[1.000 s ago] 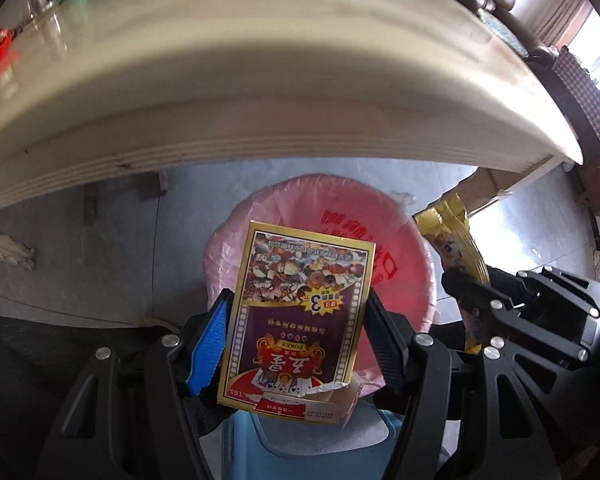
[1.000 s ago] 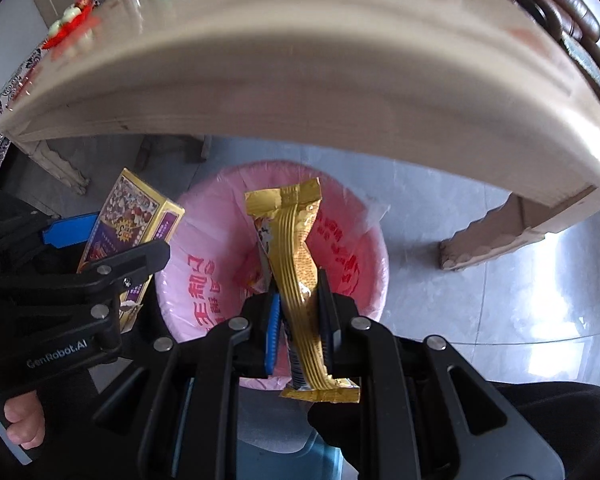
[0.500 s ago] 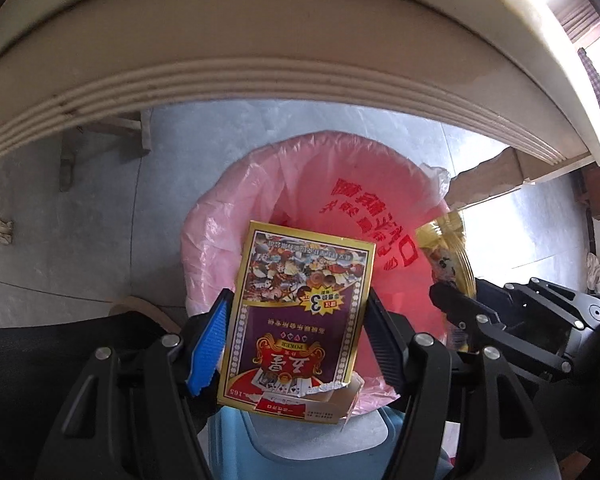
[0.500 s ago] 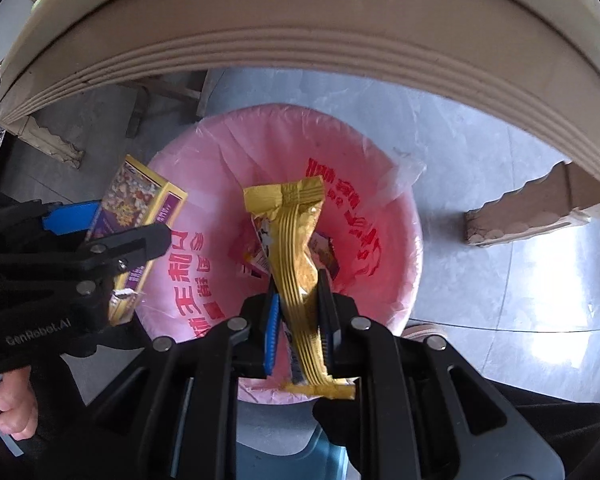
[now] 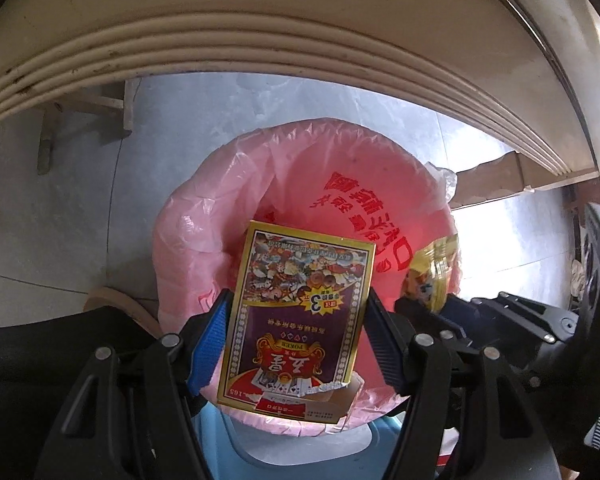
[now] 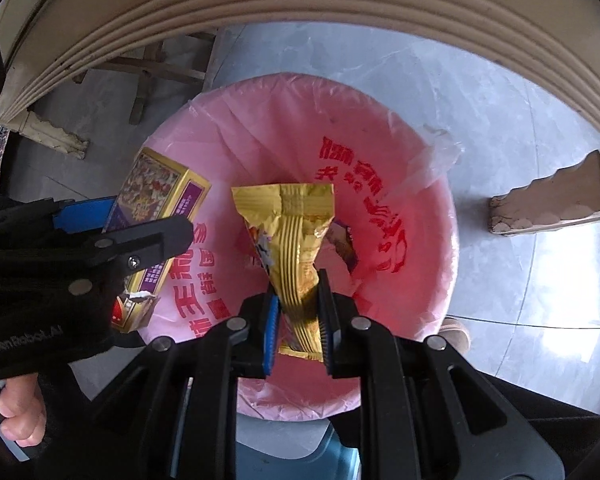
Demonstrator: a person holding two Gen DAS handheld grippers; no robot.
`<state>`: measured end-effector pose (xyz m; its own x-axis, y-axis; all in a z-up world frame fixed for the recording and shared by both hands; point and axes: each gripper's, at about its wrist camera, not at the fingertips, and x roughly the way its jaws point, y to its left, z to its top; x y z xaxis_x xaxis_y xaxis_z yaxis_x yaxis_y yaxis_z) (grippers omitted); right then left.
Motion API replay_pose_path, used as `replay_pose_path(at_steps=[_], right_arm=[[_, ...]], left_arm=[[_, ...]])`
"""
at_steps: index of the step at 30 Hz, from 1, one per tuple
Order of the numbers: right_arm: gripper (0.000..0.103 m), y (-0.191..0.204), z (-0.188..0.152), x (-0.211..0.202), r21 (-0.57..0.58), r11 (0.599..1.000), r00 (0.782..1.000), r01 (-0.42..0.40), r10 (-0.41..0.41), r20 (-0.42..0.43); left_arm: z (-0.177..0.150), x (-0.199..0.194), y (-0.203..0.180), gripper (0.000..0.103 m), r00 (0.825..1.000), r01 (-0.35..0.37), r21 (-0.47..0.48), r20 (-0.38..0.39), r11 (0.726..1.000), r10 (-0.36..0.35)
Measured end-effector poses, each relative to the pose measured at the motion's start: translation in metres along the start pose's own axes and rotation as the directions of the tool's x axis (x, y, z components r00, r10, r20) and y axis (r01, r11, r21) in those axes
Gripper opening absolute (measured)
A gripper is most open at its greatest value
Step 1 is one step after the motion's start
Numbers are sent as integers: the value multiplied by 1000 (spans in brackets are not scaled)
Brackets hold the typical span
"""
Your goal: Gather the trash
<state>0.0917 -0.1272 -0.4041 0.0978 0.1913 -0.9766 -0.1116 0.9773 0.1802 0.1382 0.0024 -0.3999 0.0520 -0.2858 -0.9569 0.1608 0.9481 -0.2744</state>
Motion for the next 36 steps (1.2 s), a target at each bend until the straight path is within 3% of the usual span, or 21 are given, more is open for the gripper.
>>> replay_pose_path(at_steps=[8, 11, 13, 21, 24, 27, 30, 36], right_arm=[[19, -2, 2, 10, 12, 999, 999, -41, 41, -24], [35, 0, 3, 11, 12, 999, 999, -42, 42, -23], [55, 1, 4, 9, 7, 999, 999, -40, 40, -6], [58, -7, 3, 8, 26, 999, 1000, -19, 19, 1], [67, -9, 2, 4, 34, 999, 1000, -4, 4, 8], [70, -11, -1, -5, 41, 999, 999, 19, -20, 31], [71, -10, -4, -17, 42, 997, 996, 69, -71, 55], [74, -12, -19, -74, 89, 986, 972, 138, -152, 180]], left_arm=[[2, 8, 9, 63, 999, 32, -22, -26, 999, -33], [2, 9, 7, 65, 999, 30, -16, -27, 999, -31], [2, 11, 7, 72, 999, 28, -19, -30, 999, -29], [2, 8, 4, 80, 1000, 8, -6, -7, 1000, -8], [2, 4, 4, 81, 999, -44, -10, 22, 999, 44], [1, -5, 3, 81, 992, -110, -14, 68, 994, 110], [-1, -26, -3, 81, 974, -181, -14, 139, 983, 181], [-14, -83, -24, 90, 939, -246, 2, 248, 969, 238]])
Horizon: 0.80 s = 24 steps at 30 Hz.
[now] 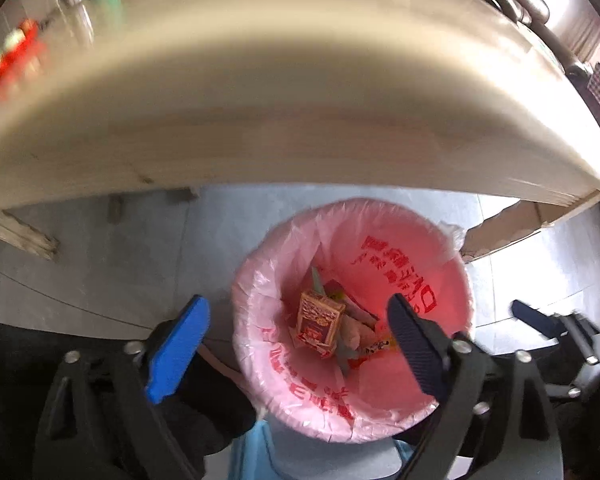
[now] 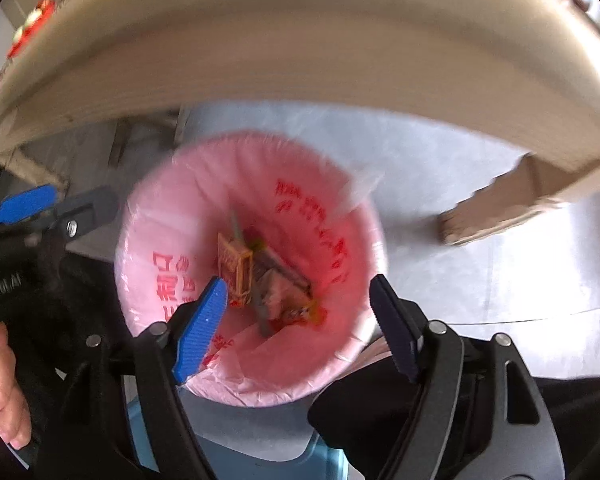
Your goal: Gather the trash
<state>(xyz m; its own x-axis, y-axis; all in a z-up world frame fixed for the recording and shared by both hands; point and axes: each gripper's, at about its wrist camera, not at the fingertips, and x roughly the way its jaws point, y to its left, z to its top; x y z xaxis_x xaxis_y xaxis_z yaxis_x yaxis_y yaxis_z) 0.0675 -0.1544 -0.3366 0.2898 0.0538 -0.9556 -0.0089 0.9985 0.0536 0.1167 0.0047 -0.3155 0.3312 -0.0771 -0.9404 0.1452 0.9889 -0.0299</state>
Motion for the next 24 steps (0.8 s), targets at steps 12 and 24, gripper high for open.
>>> replay_pose_path(at_steps=[12, 24], right_arm=[[89, -22, -21, -174, 95, 975, 911, 199, -220, 349], [92, -55, -65, -290, 217, 957, 790, 192, -282, 544]], left_arm=[[-14, -161, -51, 96, 963, -38, 91, 270, 995, 12], [-41, -265, -70, 96, 899, -22, 65, 437, 998, -9]])
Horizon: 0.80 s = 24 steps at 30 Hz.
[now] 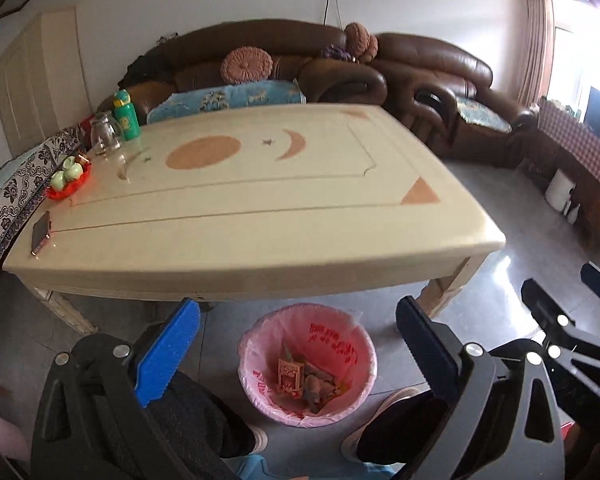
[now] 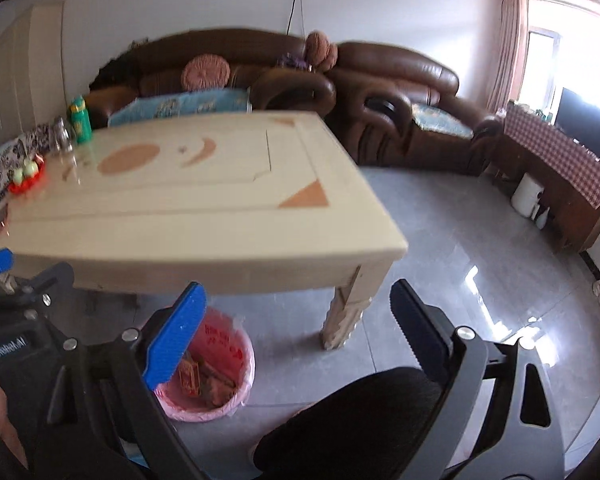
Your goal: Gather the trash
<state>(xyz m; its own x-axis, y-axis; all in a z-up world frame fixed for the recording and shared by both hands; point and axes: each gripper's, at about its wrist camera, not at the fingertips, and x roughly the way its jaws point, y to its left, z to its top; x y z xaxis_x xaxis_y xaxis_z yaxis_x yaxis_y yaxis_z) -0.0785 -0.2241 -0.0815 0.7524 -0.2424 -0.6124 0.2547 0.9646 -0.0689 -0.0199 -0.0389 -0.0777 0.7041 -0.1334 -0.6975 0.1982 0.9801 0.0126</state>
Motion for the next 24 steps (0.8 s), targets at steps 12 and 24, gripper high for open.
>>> replay_pose_path(at_steps=[12, 24], right_arm=[[96, 3, 11, -46, 0, 1000, 994, 6, -6, 106], [96, 5, 16, -49, 12, 1000, 994, 5, -6, 113]], left_arm=[[1, -36, 7, 96, 997, -31, -25, 68, 999, 33], [3, -40, 14, 96, 995, -56, -41, 85, 998, 60]])
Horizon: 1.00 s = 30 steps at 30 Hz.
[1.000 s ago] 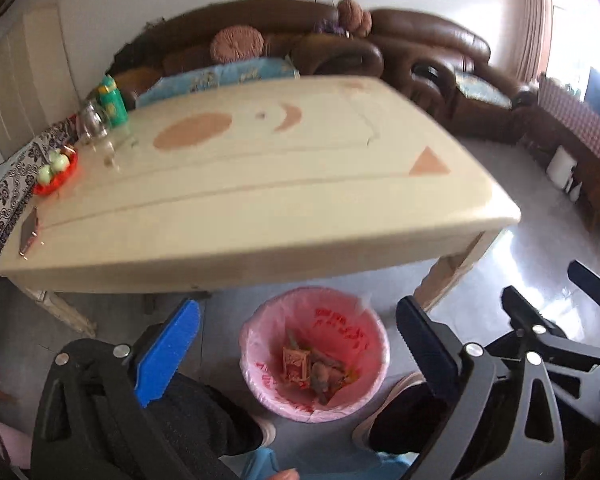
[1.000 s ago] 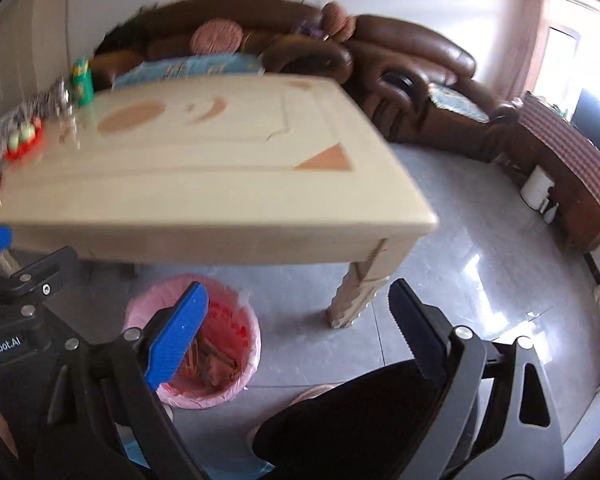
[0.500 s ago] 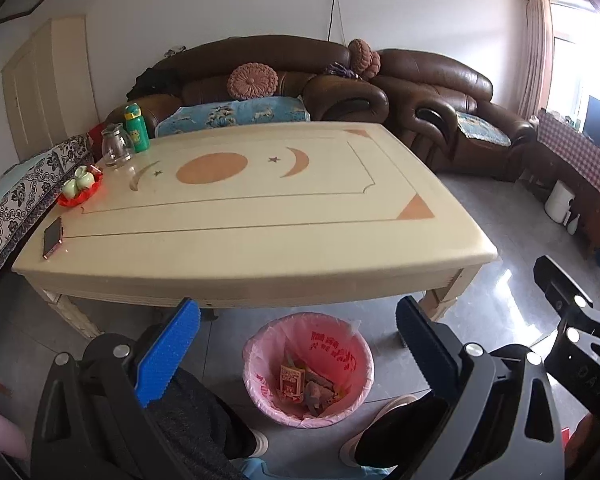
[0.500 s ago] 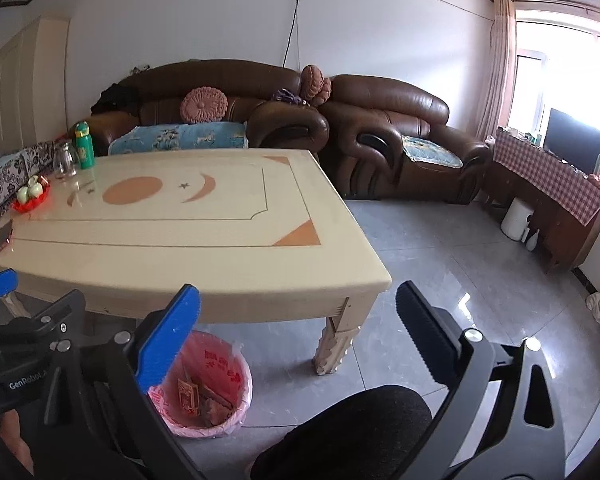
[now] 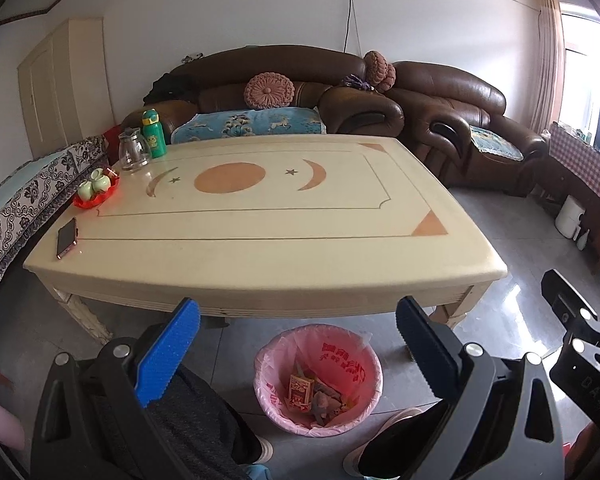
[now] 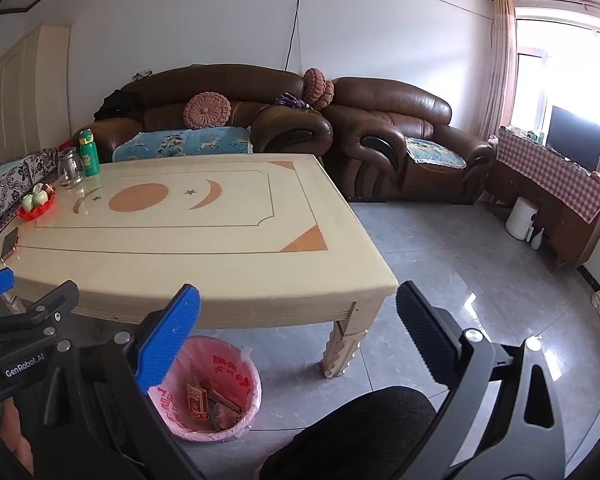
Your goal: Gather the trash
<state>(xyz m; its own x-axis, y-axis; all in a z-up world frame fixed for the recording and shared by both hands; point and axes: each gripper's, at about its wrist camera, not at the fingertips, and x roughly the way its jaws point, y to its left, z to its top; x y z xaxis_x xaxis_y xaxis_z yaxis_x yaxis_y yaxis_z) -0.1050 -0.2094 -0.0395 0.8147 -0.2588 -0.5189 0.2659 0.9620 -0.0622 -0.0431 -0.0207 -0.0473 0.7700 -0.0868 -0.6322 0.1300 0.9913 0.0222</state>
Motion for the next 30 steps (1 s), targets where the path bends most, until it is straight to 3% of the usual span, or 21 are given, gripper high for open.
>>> replay_pose_path(at_steps=[30], right_arm=[[96, 7, 3, -1, -12, 1000, 1000, -11, 11, -2]], left_arm=[[1, -1, 4, 96, 1000, -13, -10, 16, 1000, 13]])
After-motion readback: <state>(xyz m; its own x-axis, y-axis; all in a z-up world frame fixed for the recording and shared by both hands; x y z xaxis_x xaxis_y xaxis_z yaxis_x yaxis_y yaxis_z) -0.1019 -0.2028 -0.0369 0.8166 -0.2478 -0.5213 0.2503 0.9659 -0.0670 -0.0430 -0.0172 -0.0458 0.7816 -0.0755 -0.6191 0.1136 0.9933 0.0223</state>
